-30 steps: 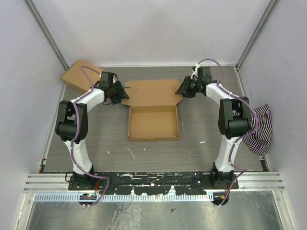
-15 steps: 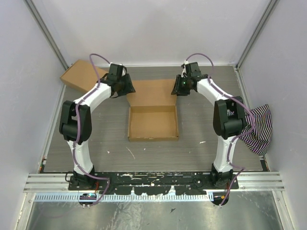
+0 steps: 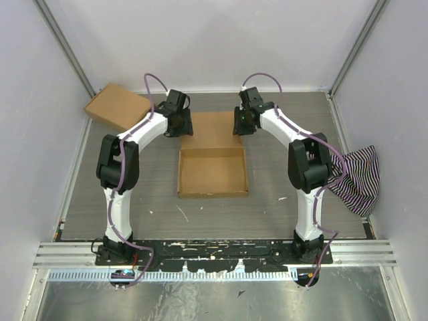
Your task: Fold the paper box
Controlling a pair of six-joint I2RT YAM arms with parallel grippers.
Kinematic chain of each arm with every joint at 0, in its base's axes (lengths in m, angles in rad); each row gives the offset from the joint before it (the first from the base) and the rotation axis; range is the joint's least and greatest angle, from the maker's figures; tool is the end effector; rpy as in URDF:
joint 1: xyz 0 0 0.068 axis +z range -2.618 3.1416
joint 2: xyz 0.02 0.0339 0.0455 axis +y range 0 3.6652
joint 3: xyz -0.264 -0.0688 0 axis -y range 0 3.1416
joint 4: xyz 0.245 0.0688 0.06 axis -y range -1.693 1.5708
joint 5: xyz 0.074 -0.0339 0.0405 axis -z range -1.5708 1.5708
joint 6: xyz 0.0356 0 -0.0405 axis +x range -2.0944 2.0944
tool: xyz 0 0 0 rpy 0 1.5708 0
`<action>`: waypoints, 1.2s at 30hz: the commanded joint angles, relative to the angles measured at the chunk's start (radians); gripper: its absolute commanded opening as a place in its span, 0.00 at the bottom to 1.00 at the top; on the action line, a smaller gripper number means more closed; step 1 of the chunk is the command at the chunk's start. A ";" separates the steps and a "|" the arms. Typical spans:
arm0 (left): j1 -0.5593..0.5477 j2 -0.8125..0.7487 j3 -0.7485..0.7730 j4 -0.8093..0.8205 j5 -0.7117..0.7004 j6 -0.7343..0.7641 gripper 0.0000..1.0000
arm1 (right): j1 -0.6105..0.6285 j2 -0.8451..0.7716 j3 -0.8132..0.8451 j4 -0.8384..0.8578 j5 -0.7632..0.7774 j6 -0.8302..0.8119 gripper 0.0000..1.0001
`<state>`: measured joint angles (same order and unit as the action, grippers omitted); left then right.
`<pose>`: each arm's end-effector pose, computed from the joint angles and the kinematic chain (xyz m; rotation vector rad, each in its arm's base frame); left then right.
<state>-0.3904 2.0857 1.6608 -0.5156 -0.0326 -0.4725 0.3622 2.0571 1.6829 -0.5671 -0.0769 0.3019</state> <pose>0.4282 -0.1750 0.2084 -0.1177 2.5359 -0.3085 0.4272 0.1648 0.2247 -0.1087 2.5448 0.3629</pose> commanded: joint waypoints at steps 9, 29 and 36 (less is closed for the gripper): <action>-0.034 0.046 0.099 -0.100 -0.121 0.056 0.09 | 0.016 0.010 0.073 -0.054 0.092 -0.020 0.41; -0.052 -0.527 -0.796 1.112 -0.166 0.156 0.00 | -0.145 -0.171 0.085 -0.069 -0.137 -0.108 0.54; -0.057 -0.576 -0.929 1.350 -0.110 0.188 0.00 | -0.157 -0.176 0.132 -0.080 -0.236 -0.145 0.54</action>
<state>-0.4423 1.5517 0.7734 0.5713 -0.1707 -0.3229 0.2108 1.9369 1.7550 -0.6529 -0.2344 0.1936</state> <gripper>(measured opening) 0.014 0.538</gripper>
